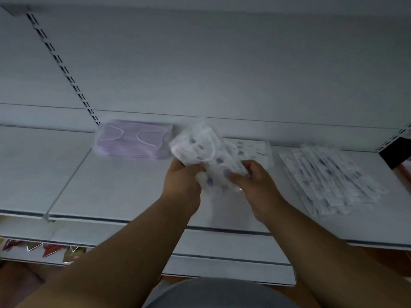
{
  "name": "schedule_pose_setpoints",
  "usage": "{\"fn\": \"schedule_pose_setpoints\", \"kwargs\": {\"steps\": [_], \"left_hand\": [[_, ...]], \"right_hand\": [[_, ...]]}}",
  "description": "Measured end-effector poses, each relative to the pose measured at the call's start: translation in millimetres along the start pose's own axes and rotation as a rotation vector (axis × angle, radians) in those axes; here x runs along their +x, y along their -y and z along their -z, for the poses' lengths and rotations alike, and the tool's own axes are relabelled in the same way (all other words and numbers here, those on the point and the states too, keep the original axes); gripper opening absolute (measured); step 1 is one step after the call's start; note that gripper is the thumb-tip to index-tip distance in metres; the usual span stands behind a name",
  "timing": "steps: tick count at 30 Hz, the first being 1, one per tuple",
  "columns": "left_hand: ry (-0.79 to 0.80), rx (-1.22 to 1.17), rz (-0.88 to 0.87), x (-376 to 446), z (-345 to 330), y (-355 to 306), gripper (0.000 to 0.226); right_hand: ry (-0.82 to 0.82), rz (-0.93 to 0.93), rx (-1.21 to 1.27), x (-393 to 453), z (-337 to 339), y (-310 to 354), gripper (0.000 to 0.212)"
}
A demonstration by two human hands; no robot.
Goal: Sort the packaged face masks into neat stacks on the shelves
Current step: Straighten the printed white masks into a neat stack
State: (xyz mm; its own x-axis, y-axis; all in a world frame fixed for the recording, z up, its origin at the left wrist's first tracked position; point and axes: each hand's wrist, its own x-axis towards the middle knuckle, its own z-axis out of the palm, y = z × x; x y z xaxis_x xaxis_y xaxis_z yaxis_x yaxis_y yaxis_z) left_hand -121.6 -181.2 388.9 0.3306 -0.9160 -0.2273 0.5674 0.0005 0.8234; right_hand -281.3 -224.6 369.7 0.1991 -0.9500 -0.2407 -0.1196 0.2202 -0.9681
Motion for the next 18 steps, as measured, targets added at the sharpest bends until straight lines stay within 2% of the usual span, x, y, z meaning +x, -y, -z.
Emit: {"fn": "schedule_pose_setpoints", "kwargs": {"steps": [1, 3, 5, 8, 9, 11, 13, 14, 18], "left_hand": [[0.010, -0.127, 0.067, 4.0, 4.8, 0.3, 0.050], [0.062, -0.189, 0.147, 9.9, 11.9, 2.0, 0.055], [0.062, -0.147, 0.173, 11.3, 15.8, 1.3, 0.054], [-0.025, -0.088, 0.133, 17.8, 27.7, -8.0, 0.039], [-0.068, 0.011, 0.094, 21.1, 32.9, -12.5, 0.033], [-0.105, 0.409, -0.023, 24.7, 41.7, -18.8, 0.031], [-0.064, 0.826, -0.099, 19.8, 44.4, -17.7, 0.032], [-0.043, 0.961, -0.122, 15.6, 44.6, -13.7, 0.032], [-0.059, 1.076, -0.184, 7.0, 44.6, -1.3, 0.030]], "right_hand": [[0.053, -0.058, 0.160, -1.0, -1.6, -3.9, 0.030], [0.168, -0.146, 0.526, -1.0, -7.9, -8.3, 0.040], [0.171, -0.156, 0.628, -0.3, -12.1, -4.5, 0.042], [0.016, -0.044, 0.389, 6.3, -9.2, 4.7, 0.033], [-0.039, -0.001, 0.303, 9.5, -5.7, 7.8, 0.029], [-0.108, 0.050, 0.188, 14.0, 2.2, 10.7, 0.029], [-0.084, 0.089, 0.065, 13.4, 6.7, 8.9, 0.032], [-0.064, 0.102, 0.004, 11.4, 7.0, 5.7, 0.034], [-0.073, 0.122, -0.067, 3.5, -2.5, -5.5, 0.033]]}}
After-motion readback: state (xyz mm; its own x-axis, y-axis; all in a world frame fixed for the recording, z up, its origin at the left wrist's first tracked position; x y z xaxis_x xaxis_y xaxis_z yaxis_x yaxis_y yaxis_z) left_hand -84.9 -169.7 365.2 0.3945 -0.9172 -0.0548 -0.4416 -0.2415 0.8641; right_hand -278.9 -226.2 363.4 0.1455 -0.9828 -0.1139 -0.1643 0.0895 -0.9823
